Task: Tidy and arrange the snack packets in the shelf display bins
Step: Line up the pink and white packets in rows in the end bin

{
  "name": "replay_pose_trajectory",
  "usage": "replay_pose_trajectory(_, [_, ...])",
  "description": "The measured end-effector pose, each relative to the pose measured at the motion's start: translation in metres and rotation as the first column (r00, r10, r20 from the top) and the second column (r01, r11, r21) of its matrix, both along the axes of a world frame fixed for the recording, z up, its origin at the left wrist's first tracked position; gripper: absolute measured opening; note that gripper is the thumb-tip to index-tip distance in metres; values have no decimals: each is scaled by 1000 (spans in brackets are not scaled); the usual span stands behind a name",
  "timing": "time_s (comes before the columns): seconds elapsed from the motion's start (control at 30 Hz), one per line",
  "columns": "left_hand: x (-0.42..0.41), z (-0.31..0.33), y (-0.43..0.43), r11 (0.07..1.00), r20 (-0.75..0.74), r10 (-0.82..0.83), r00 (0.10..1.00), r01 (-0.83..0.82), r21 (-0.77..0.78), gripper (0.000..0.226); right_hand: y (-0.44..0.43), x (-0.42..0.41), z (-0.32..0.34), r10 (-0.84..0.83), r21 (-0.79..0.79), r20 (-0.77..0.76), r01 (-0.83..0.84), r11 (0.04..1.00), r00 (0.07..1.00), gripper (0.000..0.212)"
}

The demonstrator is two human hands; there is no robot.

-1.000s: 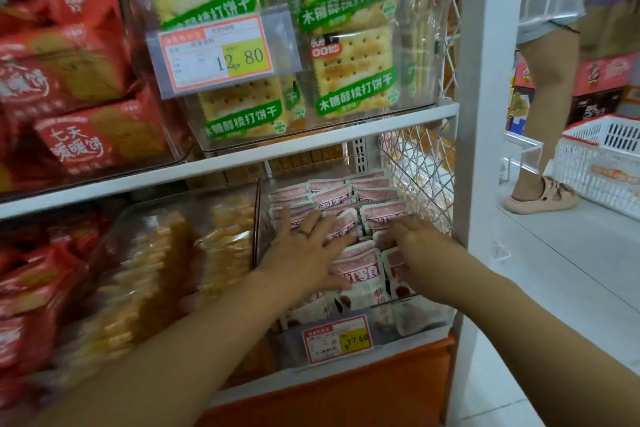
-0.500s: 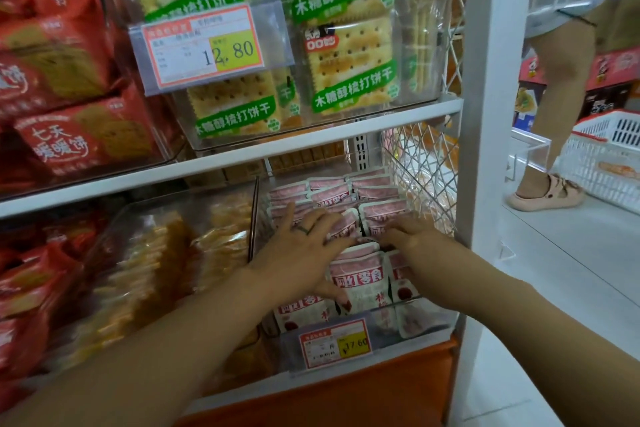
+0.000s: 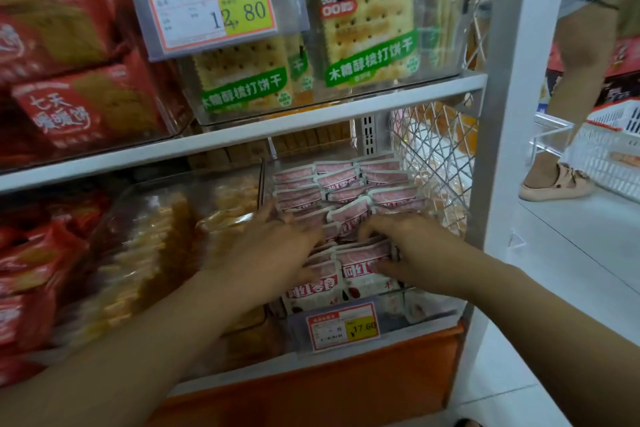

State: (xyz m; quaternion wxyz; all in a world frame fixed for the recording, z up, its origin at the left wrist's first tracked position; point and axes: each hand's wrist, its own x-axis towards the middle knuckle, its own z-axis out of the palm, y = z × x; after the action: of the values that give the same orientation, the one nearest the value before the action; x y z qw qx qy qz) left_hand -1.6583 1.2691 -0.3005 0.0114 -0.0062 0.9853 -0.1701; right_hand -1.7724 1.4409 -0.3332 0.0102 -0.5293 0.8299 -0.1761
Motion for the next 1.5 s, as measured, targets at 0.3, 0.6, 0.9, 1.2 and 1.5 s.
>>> replay_pose_trajectory(0.3, [11, -17, 7, 989, 109, 0, 994, 16, -148, 55, 0, -2, 3, -6, 135, 129, -11, 991, 992, 26])
replay_pose_trajectory(0.6, [-23, -6, 2, 995, 334, 46, 941, -73, 71, 65, -7, -5, 1, -23, 231, 62, 8, 973, 998, 47])
replay_pose_trajectory(0.9, [-42, 3, 3, 951, 619, 66, 782, -238, 199, 76, -2, -6, 5, 37, 227, 91, -57, 972, 995, 40])
replay_pose_trajectory(1.2, [-34, 4, -2, 963, 449, 78, 890, -184, 196, 71, 5, -7, 7, 57, 68, 287, -80, 994, 956, 21])
replay_pose_trajectory(1.5, [-1, 16, -9, 881, 209, 44, 977, -136, 453, 51, 1, -2, 5, -8, 21, 309, 2, 1000, 951, 20])
